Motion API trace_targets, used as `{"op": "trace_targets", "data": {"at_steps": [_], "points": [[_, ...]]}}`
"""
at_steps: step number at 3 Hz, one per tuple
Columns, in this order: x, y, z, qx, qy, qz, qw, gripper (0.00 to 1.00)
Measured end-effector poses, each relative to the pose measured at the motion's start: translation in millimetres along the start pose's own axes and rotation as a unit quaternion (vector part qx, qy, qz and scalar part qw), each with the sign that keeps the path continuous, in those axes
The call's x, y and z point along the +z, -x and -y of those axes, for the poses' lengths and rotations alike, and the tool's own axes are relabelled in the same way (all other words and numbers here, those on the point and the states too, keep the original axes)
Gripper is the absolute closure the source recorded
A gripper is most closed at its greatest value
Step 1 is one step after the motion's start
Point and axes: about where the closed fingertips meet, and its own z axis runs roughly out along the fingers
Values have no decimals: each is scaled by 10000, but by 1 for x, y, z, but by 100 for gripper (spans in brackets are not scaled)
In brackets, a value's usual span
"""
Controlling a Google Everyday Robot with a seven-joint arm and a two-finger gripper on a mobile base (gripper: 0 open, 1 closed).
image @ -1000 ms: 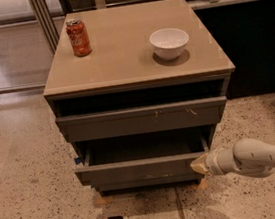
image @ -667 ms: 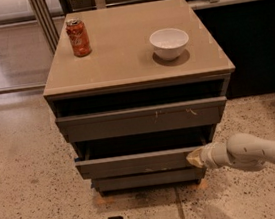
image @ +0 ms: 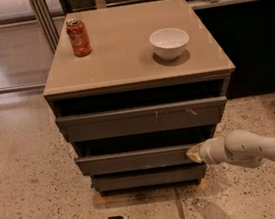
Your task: Close middle drawer
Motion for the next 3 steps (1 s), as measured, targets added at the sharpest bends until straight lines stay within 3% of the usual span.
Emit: {"op": "trace_targets", "data": {"at_steps": [3], "points": [[3,30,22,-268,-399,110,9988,100]]}}
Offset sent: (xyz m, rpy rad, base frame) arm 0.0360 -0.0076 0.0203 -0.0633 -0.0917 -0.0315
